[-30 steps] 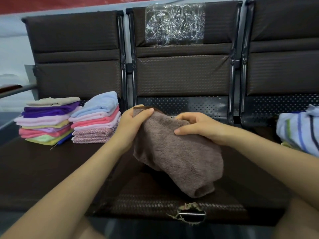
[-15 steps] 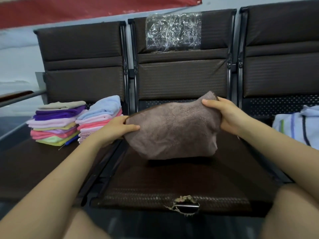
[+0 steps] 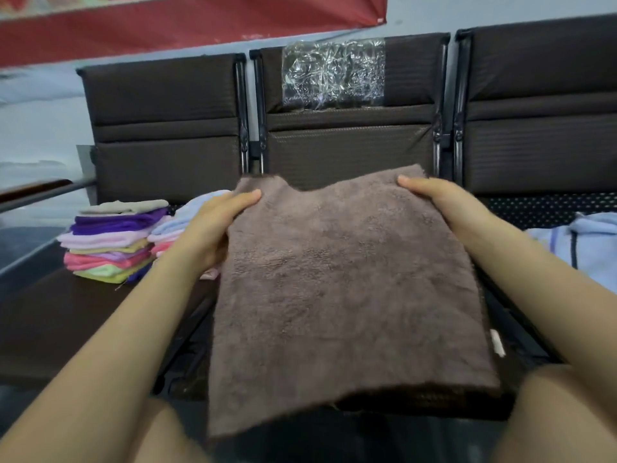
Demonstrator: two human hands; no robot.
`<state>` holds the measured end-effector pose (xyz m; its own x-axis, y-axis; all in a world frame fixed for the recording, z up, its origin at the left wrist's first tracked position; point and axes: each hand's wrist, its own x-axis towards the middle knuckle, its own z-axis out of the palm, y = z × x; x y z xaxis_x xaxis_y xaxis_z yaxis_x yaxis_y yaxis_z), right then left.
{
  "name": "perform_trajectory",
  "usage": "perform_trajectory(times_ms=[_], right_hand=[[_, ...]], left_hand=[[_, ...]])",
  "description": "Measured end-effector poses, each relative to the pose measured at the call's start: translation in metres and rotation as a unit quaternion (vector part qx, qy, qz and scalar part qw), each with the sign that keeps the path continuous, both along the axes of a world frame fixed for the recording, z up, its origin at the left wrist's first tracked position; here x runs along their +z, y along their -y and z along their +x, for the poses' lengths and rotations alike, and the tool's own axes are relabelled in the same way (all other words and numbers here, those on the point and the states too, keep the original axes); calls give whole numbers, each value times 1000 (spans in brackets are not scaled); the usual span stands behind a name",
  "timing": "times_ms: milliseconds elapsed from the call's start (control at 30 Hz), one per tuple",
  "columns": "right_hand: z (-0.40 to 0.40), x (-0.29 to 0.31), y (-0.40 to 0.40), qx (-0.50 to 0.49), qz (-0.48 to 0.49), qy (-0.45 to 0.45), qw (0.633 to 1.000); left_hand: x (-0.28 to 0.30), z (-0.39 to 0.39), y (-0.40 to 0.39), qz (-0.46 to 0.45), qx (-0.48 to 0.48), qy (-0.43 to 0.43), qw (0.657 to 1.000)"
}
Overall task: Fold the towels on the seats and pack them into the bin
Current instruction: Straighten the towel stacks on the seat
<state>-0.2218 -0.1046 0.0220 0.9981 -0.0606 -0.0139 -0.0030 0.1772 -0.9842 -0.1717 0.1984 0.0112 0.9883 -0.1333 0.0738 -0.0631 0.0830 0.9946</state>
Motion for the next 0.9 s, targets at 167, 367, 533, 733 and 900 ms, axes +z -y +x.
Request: perform_trajectory(times_ms=[167,367,533,733,900], right_hand=[[43,-61,20,-78,-156,-74,982],[82,-132,35,-32,-602,-136,786],[80,-129,1,61,-631,-48,772],[47,-125,-42,179,-637,-6,749],[19,-117,-63,221,-559,10,799]], left_hand=[[-65,54,23,201,76,34,976],[-136,116,30,422,84,48,901],[-149,133,34,454,125,72,879],[-134,111,40,485,79,107,864],[-114,55,49,436,-18,87,896]])
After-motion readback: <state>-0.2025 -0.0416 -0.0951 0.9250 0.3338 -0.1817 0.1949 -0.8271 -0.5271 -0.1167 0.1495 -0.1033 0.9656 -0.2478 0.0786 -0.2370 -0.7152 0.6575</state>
